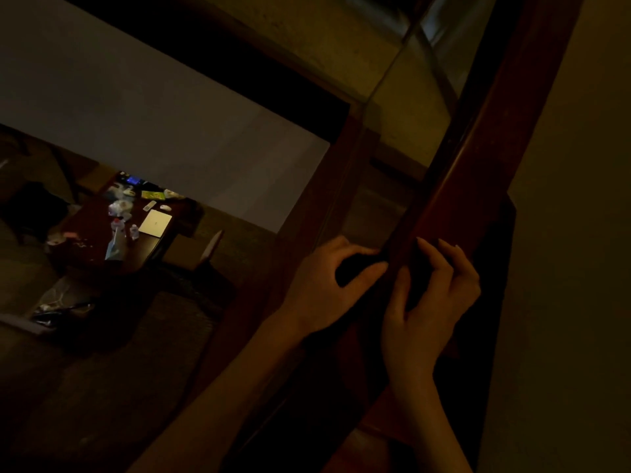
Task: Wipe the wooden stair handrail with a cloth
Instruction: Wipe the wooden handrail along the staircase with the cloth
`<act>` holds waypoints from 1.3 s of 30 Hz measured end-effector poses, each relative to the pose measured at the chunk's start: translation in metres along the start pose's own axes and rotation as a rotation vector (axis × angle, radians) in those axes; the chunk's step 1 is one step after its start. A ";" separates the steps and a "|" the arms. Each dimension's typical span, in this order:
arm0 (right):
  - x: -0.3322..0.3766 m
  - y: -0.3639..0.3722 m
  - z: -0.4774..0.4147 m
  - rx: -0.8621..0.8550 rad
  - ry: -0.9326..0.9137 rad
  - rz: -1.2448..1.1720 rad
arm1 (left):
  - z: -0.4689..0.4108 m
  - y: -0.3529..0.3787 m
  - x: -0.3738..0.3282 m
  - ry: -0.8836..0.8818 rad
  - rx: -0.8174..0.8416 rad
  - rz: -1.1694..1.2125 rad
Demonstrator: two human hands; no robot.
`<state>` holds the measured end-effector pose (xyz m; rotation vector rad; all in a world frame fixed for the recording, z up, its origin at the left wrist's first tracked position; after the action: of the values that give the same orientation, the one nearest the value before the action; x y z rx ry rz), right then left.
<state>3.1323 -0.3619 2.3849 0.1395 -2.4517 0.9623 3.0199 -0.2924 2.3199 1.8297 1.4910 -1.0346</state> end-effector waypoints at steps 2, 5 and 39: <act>0.000 0.000 0.000 0.004 -0.002 -0.010 | -0.011 0.003 0.001 0.013 0.009 -0.056; -0.001 0.001 0.001 0.001 -0.003 -0.006 | -0.054 0.014 0.003 0.049 0.061 -0.101; 0.000 0.001 0.002 0.046 0.015 -0.111 | -0.063 0.006 -0.027 0.170 -0.196 -0.194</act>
<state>3.1317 -0.3627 2.3831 0.2809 -2.3816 0.9683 3.0366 -0.2575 2.3761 1.6947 1.8320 -0.8011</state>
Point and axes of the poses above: each hand's wrist, its own z-axis away from the middle knuckle, its own y-axis out of the palm, x = y × z, the point moved 7 cm from there along -z, towards the middle knuckle, and after that the axes turned 12 degrees about y, right-handed, at the moved point
